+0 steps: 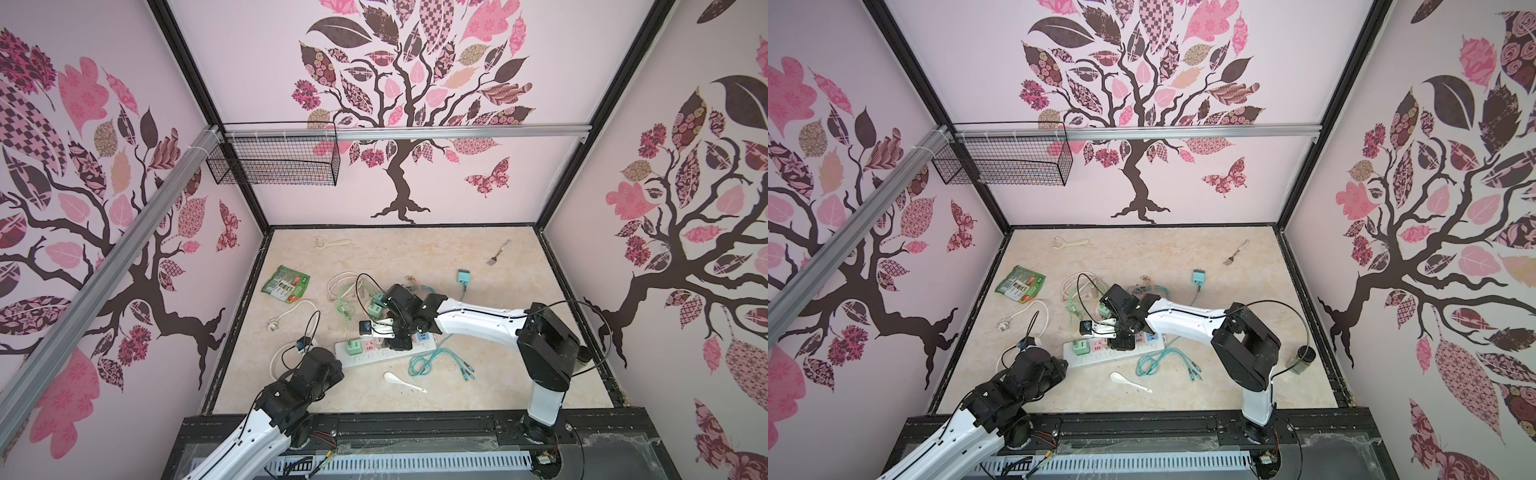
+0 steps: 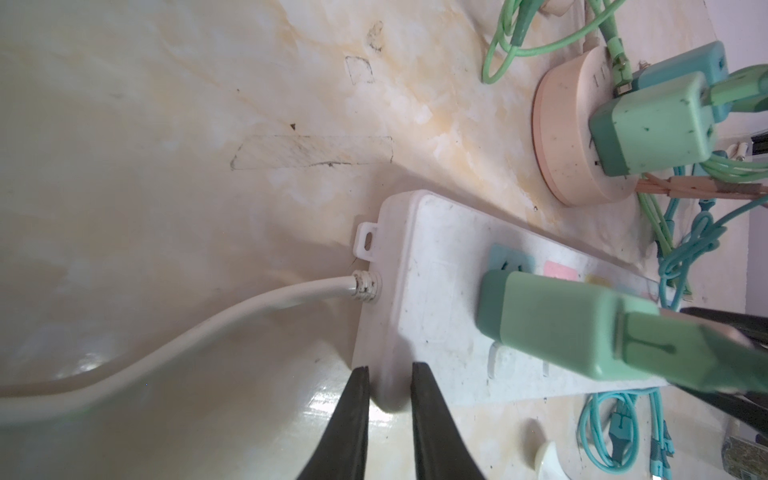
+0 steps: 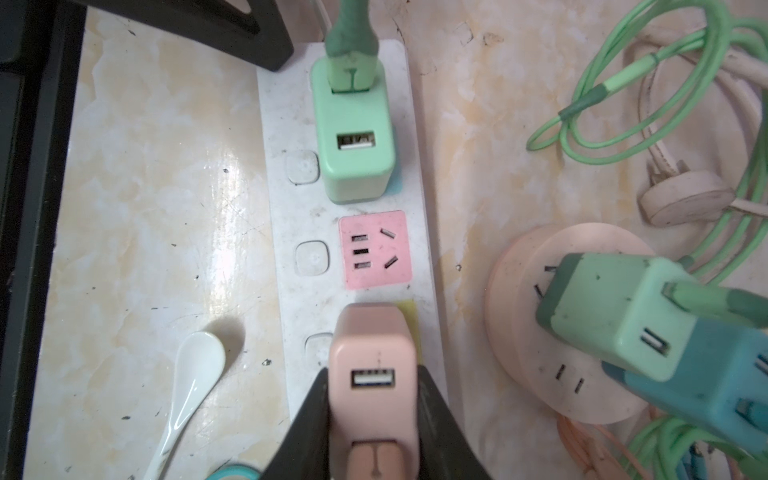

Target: Insert the plug

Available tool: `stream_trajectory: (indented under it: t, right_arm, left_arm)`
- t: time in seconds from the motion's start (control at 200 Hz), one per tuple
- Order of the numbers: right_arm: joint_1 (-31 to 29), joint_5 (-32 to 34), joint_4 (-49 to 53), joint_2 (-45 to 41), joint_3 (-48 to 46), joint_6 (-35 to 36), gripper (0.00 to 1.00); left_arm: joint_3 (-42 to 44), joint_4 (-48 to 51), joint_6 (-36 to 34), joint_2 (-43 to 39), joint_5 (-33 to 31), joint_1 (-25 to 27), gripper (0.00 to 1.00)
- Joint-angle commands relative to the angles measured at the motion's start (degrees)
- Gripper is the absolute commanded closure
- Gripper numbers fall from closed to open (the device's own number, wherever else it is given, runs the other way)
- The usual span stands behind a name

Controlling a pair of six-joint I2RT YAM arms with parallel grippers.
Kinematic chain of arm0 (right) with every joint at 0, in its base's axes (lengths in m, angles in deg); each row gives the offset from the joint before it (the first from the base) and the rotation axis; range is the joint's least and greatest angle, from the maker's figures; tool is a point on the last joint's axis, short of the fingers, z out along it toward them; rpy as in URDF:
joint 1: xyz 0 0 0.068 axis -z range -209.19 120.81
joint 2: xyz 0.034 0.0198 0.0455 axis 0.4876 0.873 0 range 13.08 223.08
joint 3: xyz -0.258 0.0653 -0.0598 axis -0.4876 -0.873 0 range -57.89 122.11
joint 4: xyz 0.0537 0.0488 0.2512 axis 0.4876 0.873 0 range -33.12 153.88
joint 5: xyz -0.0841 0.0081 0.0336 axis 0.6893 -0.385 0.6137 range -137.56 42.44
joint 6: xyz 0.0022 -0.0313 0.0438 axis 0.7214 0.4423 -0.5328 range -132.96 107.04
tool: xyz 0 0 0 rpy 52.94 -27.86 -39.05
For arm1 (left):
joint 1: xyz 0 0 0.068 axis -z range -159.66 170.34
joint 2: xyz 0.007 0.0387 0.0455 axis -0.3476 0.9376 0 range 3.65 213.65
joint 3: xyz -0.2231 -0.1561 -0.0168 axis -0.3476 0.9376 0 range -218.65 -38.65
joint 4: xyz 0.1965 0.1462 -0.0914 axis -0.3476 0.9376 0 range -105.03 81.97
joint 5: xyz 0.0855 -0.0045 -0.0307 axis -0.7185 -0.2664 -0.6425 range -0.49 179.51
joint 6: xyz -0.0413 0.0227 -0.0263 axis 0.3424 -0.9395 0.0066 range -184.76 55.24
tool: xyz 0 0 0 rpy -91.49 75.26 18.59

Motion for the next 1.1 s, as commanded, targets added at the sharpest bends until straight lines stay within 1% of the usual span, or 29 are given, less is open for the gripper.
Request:
stream_trajectory:
  t: [0.0,0.27,0.4,0.6,0.92,1.095]
  right_arm:
    - [0.37,4.75,4.01,3.81,0.47,0.76,0.77]
    - [0.34,6.45,4.36,5.03,0.38,1.02,0.77]
    - [0.37,6.55,5.58,5.92,1.09,1.26,0.77]
    - [0.38,8.63,7.99,8.5,2.31,1.57,0.76]
    - [0.37,8.48,8.08,8.82,2.23,1.25,0.76]
    - [0.34,7.09,6.74,6.83,1.66,0.34,0.74]
  left_arm:
    - [1.91,0.68,-0.95,0.77,-1.08,-0.23,0.79]
    - [1.76,0.93,-1.14,0.75,-1.08,-0.31,0.79]
    - [1.79,0.84,-1.15,0.75,-1.08,-0.33,0.79]
    - [1.71,0.86,-1.18,0.8,-1.18,-0.34,0.79]
    - [1.75,1.0,-1.37,0.8,-1.25,-0.31,0.79]
    - [1.57,1.19,-1.38,0.49,-1.25,-0.31,0.79]
